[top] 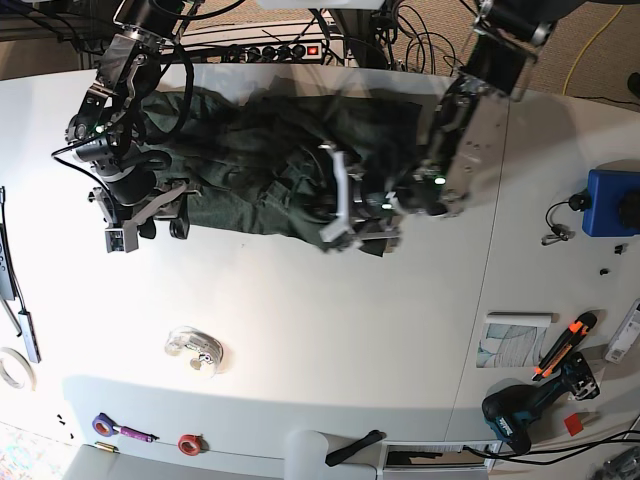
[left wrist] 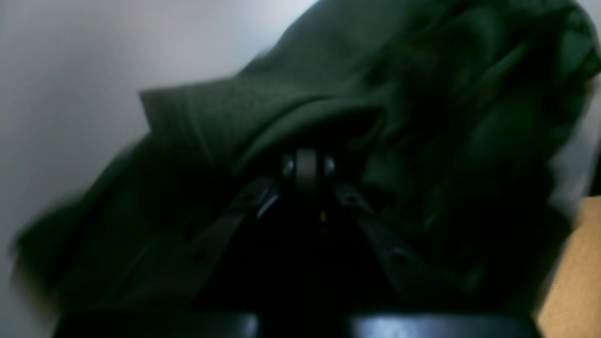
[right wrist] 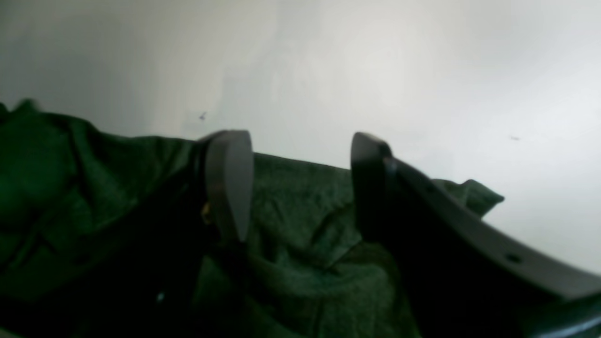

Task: Layout the t-shirt on the table in an organized manner, then fold the t-shirt properly
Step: 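Push the folded end further over the shirt with the left gripper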

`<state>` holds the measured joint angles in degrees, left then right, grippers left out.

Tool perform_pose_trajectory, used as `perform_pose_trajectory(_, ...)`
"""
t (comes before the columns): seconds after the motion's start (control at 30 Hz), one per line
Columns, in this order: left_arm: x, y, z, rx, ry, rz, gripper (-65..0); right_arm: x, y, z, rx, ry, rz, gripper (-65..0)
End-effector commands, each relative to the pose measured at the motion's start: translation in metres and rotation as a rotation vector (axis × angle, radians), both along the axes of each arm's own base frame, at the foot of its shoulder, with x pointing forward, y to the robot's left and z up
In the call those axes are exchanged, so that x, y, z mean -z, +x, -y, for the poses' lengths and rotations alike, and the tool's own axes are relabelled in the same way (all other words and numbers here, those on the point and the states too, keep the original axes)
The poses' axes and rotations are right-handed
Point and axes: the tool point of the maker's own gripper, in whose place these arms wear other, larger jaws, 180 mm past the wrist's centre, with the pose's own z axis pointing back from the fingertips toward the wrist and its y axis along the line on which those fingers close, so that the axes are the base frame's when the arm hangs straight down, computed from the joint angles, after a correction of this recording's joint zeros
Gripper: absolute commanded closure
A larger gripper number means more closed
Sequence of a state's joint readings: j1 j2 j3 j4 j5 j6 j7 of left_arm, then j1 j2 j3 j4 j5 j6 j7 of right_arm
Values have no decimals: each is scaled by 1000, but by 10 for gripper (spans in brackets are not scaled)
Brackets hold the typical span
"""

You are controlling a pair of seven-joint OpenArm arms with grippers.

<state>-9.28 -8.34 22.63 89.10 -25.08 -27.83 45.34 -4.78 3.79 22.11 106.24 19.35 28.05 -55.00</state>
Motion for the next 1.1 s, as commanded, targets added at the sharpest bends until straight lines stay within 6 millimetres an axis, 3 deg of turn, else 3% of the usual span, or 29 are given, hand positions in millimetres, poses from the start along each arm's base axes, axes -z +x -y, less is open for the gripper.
perform_pose_trajectory(0.0,-21,4,17,21,-66,40,0,-16,8,1,-2,-1,61,-330)
perform_pose_trajectory(0.17,-30,-12,58,101,-76,103,0,-15,8,1,-2,-1,61,-330)
perform_pose_trajectory(0.3,-51,-10,71,120,-135,157,0,-15,8,1,-2,-2,60,-330)
perform_pose_trajectory(0.43,-104,5,60,92,-243,192,0,-15,8,2,-2,-6,59,-330)
perform_pose_trajectory(0.53,-131,20,29,26,-234,235,-1,-15,8,2,-2,-6,57,-330)
perform_pose_trajectory(0.63,-117,35,-16,-53,-126,228,0,-15,8,2,-2,-5,59,-330)
perform_pose_trajectory(0.77,-72,23,-50,-78,8,163,0,-16,8,1,-1,-3,66,-330)
perform_pose_trajectory(0.93,-28,4,-53,-99,35,110,0,-17,9,1,-1,-3,70,-330)
perform_pose_trajectory(1.07,-13,-11,-27,-37,8,59,0,-17,9,1,-1,-4,69,-330)
